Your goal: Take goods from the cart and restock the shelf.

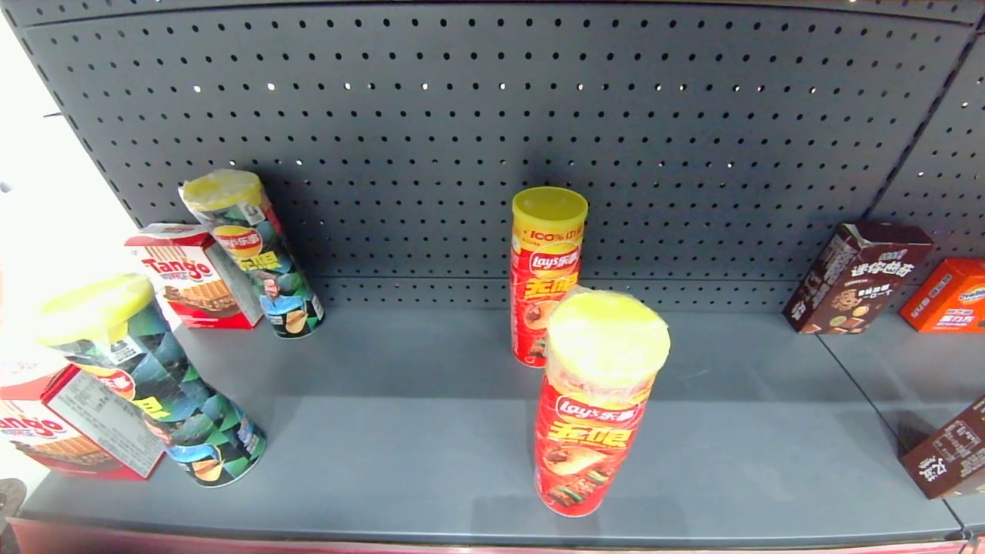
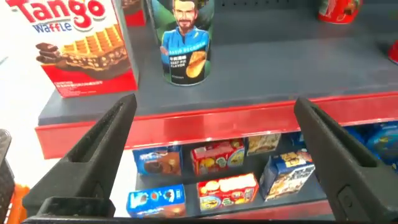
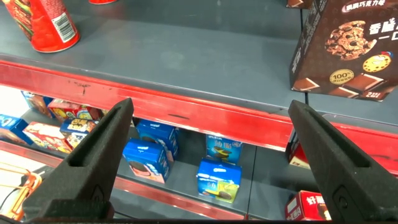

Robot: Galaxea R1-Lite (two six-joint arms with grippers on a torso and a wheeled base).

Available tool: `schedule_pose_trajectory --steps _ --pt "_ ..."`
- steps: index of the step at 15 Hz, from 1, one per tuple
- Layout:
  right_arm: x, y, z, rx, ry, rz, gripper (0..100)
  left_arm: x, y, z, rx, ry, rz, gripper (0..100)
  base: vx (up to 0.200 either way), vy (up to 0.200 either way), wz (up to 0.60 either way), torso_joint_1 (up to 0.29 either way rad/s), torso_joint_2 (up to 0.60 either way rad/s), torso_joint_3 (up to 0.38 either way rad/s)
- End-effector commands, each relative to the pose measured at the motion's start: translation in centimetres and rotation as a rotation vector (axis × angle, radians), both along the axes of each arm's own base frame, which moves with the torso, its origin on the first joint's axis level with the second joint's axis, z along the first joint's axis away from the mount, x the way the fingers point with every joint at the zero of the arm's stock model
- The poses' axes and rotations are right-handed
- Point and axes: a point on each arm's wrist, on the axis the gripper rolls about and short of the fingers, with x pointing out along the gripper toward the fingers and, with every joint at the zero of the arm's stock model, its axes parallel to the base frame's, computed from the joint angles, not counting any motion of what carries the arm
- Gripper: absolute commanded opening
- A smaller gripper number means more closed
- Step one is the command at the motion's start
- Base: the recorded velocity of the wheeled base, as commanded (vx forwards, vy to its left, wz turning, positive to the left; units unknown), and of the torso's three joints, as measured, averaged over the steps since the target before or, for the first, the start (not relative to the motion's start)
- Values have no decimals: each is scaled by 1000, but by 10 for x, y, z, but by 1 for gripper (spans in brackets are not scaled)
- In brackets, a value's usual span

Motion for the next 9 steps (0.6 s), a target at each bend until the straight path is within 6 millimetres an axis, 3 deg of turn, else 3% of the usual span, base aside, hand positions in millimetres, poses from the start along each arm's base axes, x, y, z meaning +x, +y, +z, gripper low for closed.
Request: schedule_pose_trajectory --steps 1,3,9 --pt "0 0 0 0 1 -1 100 0 0 0 20 -6 15 100 0 0 0 0 0 0" --pt "0 0 0 -2 1 1 100 0 5 -10 42 99 212 100 0 0 0 0 0 0" --pt "0 0 0 -5 0 31 100 1 3 -7 45 94 118 100 0 0 0 0 0 0"
